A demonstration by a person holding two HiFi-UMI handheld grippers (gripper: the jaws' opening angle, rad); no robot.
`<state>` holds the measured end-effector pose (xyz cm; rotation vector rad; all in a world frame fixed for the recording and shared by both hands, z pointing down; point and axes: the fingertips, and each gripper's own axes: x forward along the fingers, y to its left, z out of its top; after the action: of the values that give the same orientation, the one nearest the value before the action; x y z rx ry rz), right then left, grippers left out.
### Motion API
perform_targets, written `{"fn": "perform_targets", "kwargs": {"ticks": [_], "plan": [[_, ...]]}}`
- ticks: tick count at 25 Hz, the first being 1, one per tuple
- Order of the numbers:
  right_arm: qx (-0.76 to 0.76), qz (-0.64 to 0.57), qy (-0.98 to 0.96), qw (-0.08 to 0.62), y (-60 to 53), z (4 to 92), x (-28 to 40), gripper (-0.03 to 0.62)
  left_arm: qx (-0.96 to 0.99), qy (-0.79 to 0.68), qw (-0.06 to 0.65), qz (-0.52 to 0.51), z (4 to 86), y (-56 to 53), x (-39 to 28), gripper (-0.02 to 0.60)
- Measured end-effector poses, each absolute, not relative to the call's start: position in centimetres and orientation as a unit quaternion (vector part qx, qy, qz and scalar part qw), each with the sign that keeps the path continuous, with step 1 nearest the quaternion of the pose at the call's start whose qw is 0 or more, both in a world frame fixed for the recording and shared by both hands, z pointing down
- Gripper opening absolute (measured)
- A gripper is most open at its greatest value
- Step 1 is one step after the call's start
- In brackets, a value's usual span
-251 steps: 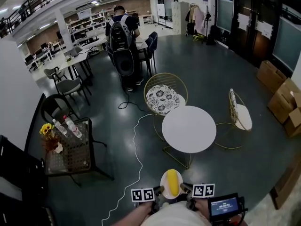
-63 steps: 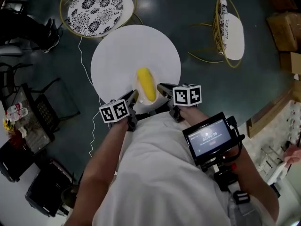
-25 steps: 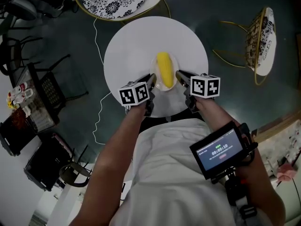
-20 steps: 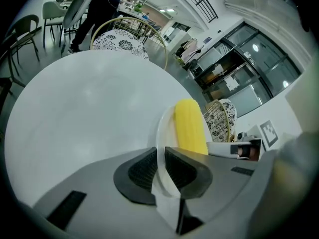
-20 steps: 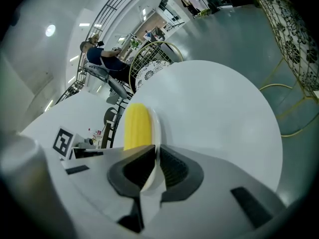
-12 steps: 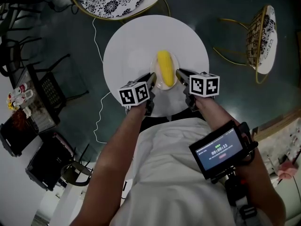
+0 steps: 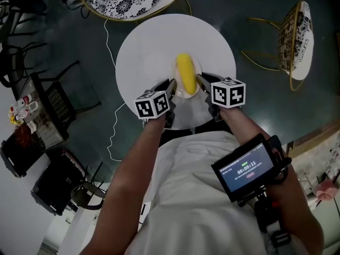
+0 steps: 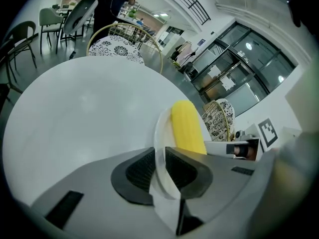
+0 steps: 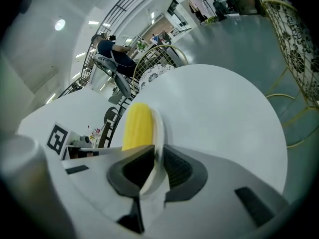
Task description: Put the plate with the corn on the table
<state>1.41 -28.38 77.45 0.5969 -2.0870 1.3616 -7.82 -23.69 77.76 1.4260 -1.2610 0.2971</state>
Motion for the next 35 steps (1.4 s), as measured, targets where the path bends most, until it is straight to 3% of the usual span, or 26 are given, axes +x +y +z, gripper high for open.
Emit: {"fn": "perform_targets", "kwargs": {"ticks": [5, 19, 21, 35], "plan": [[0.261, 0.498, -0.789, 0.247, -30.0, 76.7, 2.1, 0.041, 0.597, -0.569, 0.555, 0.105, 77.1, -24.4, -9.3, 0.052], [0.294, 0.471, -0.800, 0.228, -30.1, 75.9, 4.1, 0.038, 0.619, -0.566, 0.533, 0.110, 76.3, -22.5, -9.6, 0.032], [0.289, 0.485, -0.797, 0.213, -29.3, 75.6, 4.0, 0.007, 0.621, -0.564, 0.532, 0.115, 76.4, -21.7, -9.5, 0.012], [0.286, 0.474, -0.815, 0.170, -21.2, 68.4, 3.9, 0.006, 0.678, -0.531, 0.502, 0.080, 68.9, -13.3, -9.0, 0.006]]}}
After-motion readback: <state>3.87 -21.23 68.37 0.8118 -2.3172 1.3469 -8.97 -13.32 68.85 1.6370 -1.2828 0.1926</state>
